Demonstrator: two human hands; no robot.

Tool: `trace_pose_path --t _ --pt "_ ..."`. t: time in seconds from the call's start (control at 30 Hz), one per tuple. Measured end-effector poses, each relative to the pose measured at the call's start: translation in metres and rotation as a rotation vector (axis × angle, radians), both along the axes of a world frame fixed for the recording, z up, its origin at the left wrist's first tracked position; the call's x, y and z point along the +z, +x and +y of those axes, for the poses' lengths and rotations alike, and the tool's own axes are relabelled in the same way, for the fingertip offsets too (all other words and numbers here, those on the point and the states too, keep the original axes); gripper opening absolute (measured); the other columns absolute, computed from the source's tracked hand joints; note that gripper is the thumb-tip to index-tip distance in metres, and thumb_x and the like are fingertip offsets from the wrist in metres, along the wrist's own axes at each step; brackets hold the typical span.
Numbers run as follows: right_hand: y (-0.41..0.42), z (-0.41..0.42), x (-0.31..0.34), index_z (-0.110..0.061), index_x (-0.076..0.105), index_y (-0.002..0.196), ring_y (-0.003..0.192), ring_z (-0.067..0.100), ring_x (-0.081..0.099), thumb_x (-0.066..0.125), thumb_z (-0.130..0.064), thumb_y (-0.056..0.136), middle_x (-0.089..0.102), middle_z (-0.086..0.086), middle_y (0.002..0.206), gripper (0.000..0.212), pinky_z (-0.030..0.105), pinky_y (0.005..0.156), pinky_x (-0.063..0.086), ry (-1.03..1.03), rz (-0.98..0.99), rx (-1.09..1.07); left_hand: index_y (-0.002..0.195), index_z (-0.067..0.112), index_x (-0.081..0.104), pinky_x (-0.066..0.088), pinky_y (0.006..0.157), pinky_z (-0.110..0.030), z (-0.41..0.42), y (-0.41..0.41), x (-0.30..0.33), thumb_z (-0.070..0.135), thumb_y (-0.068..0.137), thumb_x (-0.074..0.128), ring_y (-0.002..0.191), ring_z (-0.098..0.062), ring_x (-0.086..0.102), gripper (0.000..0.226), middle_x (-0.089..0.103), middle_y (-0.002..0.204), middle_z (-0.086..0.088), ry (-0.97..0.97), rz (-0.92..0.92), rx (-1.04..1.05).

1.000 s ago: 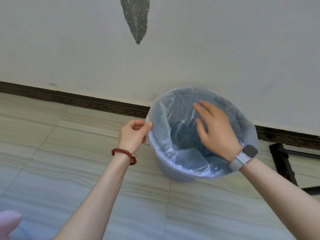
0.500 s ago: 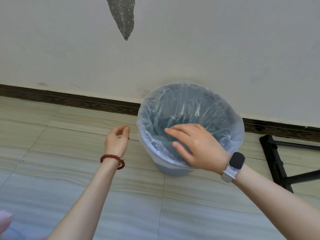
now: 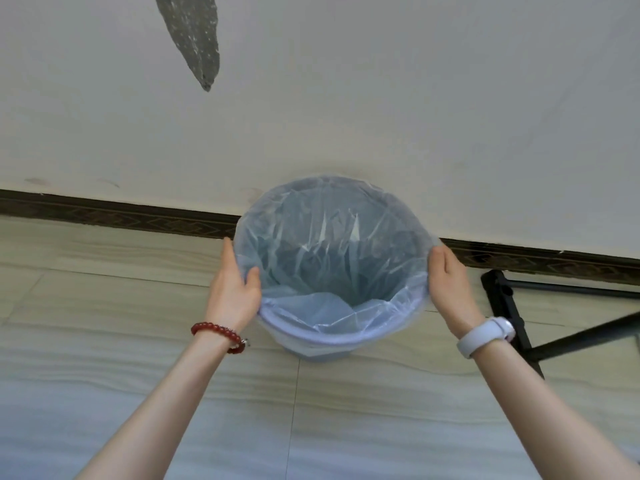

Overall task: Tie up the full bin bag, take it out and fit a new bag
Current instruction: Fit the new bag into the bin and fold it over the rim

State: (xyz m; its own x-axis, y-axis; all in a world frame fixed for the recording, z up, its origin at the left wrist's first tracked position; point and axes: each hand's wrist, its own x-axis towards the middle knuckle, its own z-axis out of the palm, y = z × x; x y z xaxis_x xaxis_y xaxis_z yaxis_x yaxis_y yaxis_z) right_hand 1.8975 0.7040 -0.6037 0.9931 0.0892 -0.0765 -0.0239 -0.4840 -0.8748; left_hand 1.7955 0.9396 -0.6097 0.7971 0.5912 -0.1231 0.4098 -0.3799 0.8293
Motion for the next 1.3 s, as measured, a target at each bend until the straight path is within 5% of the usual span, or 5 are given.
trace_pose_path --t 0.07,0.23,0.53,0.87,1.3 --pt "0.007 -0.004 0.004 -0.012 0.049 0.071 0.075 0.023 0.047 0.03 -0.021 0.097 0.052 0.006 0.075 0.033 0.035 0.069 0.037 -0.064 -0.004 0.01 0.143 0.01 0.008 0.032 0.107 -0.039 0.0 -0.009 0.005 0.016 0.089 0.05 0.132 -0.03 0.036 0.069 0.033 0.147 -0.013 0.008 0.029 -0.053" --pt "0.036 0.001 0.023 -0.009 0.041 0.129 0.127 0.032 0.039 0.042 -0.019 0.089 0.043 0.016 0.138 0.041 0.048 0.107 0.033 -0.309 -0.198 -0.041 0.14 0.008 0.021 0.021 0.113 -0.037 0.021 0.02 0.02 0.03 0.086 0.054 0.14 -0.026 0.019 0.067 0.015 0.151 -0.016 0.222 0.031 -0.032" --pt "0.085 0.053 0.032 -0.001 0.056 0.105 0.107 0.041 0.051 0.035 -0.013 0.091 0.055 0.024 0.118 0.028 0.042 0.082 0.042 -0.737 -0.247 0.206 0.135 0.001 0.031 0.025 0.111 -0.037 0.028 0.12 0.037 0.022 0.095 0.035 0.134 -0.032 0.033 0.046 0.035 0.144 -0.021 0.481 0.122 -0.35" --pt "0.089 0.066 0.027 -0.002 0.059 0.101 0.101 0.037 0.05 0.039 -0.014 0.091 0.056 0.021 0.107 0.025 0.042 0.086 0.044 -0.63 -0.266 0.425 0.067 0.007 0.059 0.041 0.068 -0.032 0.045 0.109 0.029 0.026 0.09 0.042 0.075 -0.03 0.055 0.035 0.062 0.075 -0.015 0.488 0.125 -0.31" --pt "0.092 0.079 0.061 -0.008 0.044 0.109 0.083 0.039 0.058 0.036 -0.016 0.092 0.065 0.017 0.097 0.02 0.047 0.074 0.048 -0.537 -0.339 0.552 0.115 0.015 0.059 0.036 0.092 -0.024 0.022 0.144 0.072 0.023 0.088 0.053 0.109 -0.021 0.054 0.029 0.058 0.12 -0.008 0.395 -0.086 -0.61"
